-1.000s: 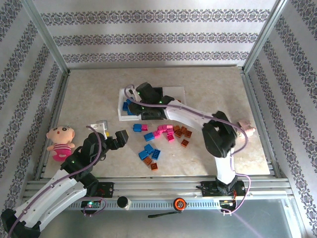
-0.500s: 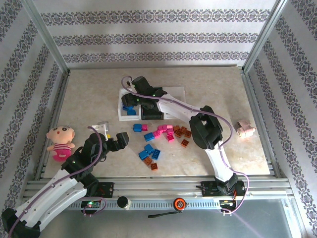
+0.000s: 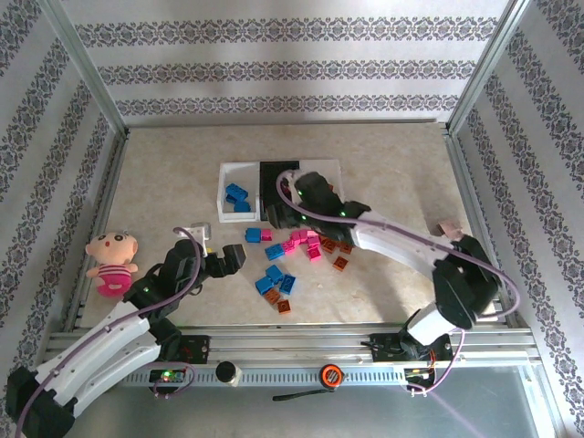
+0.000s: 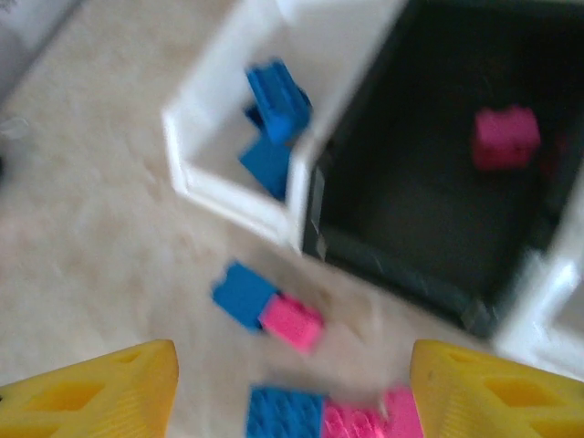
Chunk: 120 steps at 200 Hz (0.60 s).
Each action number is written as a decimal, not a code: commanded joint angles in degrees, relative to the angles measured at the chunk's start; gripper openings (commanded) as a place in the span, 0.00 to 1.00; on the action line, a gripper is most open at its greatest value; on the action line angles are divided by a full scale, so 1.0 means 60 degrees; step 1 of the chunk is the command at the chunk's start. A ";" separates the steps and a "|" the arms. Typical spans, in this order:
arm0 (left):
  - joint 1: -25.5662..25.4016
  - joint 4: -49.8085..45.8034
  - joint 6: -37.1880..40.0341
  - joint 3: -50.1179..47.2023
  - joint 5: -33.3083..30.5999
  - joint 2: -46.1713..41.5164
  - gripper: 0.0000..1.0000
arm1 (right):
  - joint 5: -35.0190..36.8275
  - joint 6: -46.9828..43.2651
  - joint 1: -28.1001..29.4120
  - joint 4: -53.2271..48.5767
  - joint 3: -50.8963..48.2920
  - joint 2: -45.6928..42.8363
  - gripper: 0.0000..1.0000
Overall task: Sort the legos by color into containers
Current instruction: Pick up the lego from the bottom-center of the table.
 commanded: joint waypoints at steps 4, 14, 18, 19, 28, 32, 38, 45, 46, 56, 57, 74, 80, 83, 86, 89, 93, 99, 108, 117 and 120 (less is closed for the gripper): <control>-0.0069 0.1050 0.0010 -0.0210 0.0410 0.0552 1.00 | 0.1191 0.0464 -0.0001 -0.0686 -0.1680 -0.1256 0.69; -0.0069 0.1249 0.0013 -0.0234 0.0455 0.0717 1.00 | 0.1622 0.0678 -0.0020 -0.1112 -0.2332 -0.1819 0.70; -0.0080 0.1295 0.0020 -0.0252 0.0458 0.0785 1.00 | 0.1748 0.0773 -0.0042 -0.1256 -0.2588 -0.2031 0.70; -0.0074 0.1301 0.0016 -0.0250 0.0458 0.0794 1.00 | 0.1767 0.0798 -0.0052 -0.1288 -0.2653 -0.2090 0.70; -0.0071 0.1408 0.0017 -0.0265 0.0484 0.0893 1.00 | 0.1990 0.1000 -0.0117 -0.1619 -0.3172 -0.2548 0.71; -0.0069 0.1427 0.0027 -0.0264 0.0488 0.0927 1.00 | 0.2075 0.1123 -0.0162 -0.1754 -0.3364 -0.2737 0.71; -0.0069 0.1469 0.0029 -0.0264 0.0493 0.0975 1.00 | 0.2234 0.1277 -0.0230 -0.1952 -0.3688 -0.3024 0.71; -0.0069 0.1497 0.0038 -0.0264 0.0490 0.1006 1.00 | 0.2367 0.1456 -0.0300 -0.2097 -0.4060 -0.3328 0.72; -0.0069 0.1497 0.0032 -0.0264 0.0489 0.1007 1.00 | 0.2377 0.1484 -0.0306 -0.2111 -0.4114 -0.3375 0.72; -0.0069 0.1511 0.0048 -0.0278 0.0488 0.1034 1.00 | 0.2391 0.1718 -0.0459 -0.2168 -0.4551 -0.3720 0.73; -0.0069 0.1519 0.0045 -0.0278 0.0480 0.1036 1.00 | 0.2389 0.1732 -0.0488 -0.2161 -0.4586 -0.3747 0.73; -0.0074 0.1578 0.0005 -0.0348 0.0463 0.1030 1.00 | 0.1851 0.1905 -0.0924 -0.2019 -0.4941 -0.3795 0.74; -0.0069 0.1599 -0.0022 -0.0366 0.0463 0.1031 1.00 | 0.1577 0.1947 -0.1057 -0.1880 -0.4973 -0.3667 0.74; -0.0069 0.1613 -0.0040 -0.0377 0.0458 0.1024 1.00 | 0.1446 0.1938 -0.1112 -0.1789 -0.4974 -0.3576 0.75; -0.0069 0.1625 -0.0051 -0.0388 0.0463 0.1024 1.00 | 0.1321 0.1950 -0.1148 -0.1690 -0.4961 -0.3493 0.75; -0.0069 0.1633 -0.0071 -0.0395 0.0460 0.1031 1.00 | 0.1227 0.1942 -0.1172 -0.1606 -0.4939 -0.3389 0.76; -0.0069 0.1642 -0.0088 -0.0416 0.0466 0.1044 1.00 | 0.1142 0.1944 -0.1189 -0.1526 -0.4895 -0.3251 0.77; -0.0069 0.1677 -0.0102 -0.0430 0.0489 0.1050 1.00 | 0.1102 0.1928 -0.1211 -0.1460 -0.4766 -0.3029 0.77; -0.0069 0.1676 -0.0127 -0.0432 0.0495 0.1052 1.00 | 0.1048 0.1880 -0.1228 -0.1410 -0.4547 -0.2644 0.77; -0.0069 0.1673 -0.0141 -0.0426 0.0521 0.1062 1.00 | 0.1029 0.1878 -0.1223 -0.1319 -0.4372 -0.2325 0.77; -0.0069 0.1677 -0.0154 -0.0425 0.0526 0.1056 1.00 | 0.1020 0.1878 -0.1220 -0.1269 -0.4331 -0.2236 0.77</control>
